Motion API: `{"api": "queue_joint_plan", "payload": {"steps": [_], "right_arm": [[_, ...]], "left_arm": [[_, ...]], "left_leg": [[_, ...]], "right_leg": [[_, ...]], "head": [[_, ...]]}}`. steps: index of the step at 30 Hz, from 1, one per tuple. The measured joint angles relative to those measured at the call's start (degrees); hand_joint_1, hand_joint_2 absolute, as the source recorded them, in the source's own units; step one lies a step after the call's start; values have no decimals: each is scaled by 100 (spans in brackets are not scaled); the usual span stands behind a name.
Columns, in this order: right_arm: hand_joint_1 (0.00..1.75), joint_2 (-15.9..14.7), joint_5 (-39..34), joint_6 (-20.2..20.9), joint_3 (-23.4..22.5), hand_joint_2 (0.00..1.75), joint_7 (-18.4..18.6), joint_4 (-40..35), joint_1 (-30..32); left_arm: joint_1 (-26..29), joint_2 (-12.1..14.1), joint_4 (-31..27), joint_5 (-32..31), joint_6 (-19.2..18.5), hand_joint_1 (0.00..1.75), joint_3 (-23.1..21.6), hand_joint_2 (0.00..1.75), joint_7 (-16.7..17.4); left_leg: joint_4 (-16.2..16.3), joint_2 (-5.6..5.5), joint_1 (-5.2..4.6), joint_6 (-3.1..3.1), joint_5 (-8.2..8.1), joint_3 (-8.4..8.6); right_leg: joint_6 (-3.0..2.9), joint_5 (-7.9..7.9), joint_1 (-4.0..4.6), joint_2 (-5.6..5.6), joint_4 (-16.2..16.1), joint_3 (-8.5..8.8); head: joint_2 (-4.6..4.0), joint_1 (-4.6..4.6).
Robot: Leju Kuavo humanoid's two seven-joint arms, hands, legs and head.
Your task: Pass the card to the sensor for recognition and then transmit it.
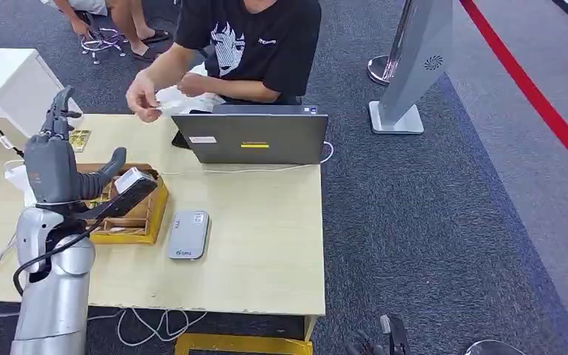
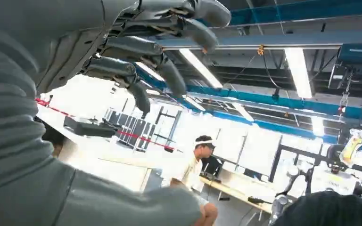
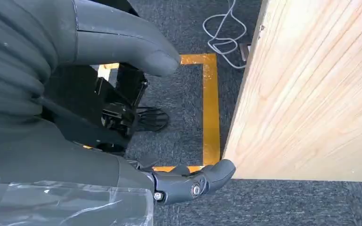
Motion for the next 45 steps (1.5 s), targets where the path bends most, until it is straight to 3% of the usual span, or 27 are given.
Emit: {"api": "queue_joint_plan", "payload": {"steps": [25,26,29,33,36,45], "right_arm": [[0,0,-15,9,0,175,-9,0,28],[0,0,-70,65,-11,175,-52,0,33],[0,0,-170,125,-74,175,-122,2,44],[0,-2,-229,133,-162,175,-149,2,83],[0,-2,-232,157,-210,175,-149,2,95],[0,0,-236,186,-260,175,-142,2,92]], "left_arm": [[10,2,190,-22,-9,0,2,175,35],[38,115,277,26,-542,0,-4,175,24],[188,615,716,85,-1188,0,-224,175,-70],[514,1389,1393,-120,-1167,0,-674,175,22],[613,1724,1794,-148,-1108,0,-937,175,22],[567,1991,2240,-194,-1062,0,-1408,175,164]], "left_leg": [[0,0,0,0,0,0],[0,2,0,0,0,1],[-5,18,0,-1,-1,4],[-6,37,3,-4,-2,3],[-6,28,3,-4,-2,-3],[-5,21,0,-3,-2,-7]], "right_leg": [[0,0,0,0,0,1],[0,0,0,1,0,0],[-1,0,0,18,1,-5],[-3,-1,2,39,3,-22],[-5,-4,1,26,2,-23],[-4,-1,-2,22,1,-19]], "head": [[2,0],[0,0],[0,0],[0,-2],[0,0],[0,0]]}}
